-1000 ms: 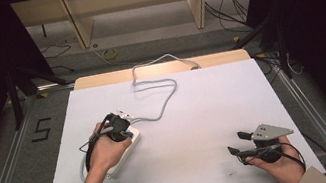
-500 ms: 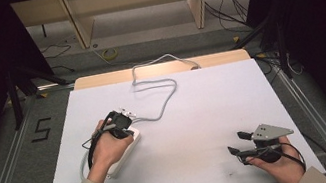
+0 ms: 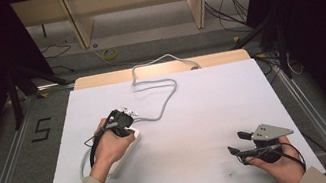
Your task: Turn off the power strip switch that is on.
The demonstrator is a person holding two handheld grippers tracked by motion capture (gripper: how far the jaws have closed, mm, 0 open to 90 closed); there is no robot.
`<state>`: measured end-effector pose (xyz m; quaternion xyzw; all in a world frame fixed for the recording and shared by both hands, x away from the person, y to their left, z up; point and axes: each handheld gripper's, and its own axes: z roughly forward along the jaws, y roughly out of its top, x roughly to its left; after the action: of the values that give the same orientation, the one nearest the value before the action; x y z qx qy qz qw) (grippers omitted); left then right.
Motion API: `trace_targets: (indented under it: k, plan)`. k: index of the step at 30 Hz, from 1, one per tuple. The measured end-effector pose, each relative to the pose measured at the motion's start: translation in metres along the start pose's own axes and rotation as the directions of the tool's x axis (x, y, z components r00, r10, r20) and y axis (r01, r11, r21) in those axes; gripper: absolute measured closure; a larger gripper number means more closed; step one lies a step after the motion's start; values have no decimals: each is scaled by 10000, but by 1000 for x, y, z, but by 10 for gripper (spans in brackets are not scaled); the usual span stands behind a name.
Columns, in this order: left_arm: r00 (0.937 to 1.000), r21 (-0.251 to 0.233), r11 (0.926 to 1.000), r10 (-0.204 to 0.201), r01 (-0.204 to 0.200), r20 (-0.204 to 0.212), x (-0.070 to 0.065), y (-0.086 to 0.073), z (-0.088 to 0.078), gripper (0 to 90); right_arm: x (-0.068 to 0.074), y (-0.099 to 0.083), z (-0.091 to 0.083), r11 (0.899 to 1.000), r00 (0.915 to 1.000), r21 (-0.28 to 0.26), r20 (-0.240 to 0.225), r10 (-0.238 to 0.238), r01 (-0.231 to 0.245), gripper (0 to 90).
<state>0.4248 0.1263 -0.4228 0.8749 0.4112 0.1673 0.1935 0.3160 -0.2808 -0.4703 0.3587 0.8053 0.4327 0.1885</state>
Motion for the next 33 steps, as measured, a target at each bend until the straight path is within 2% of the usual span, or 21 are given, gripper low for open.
trace_targets:
  k: [33]
  plan:
    - [9998,389,9992,120,-112,-187,3,4,16,899,0,0,0,10000,10000,31,19,-28,28,361]
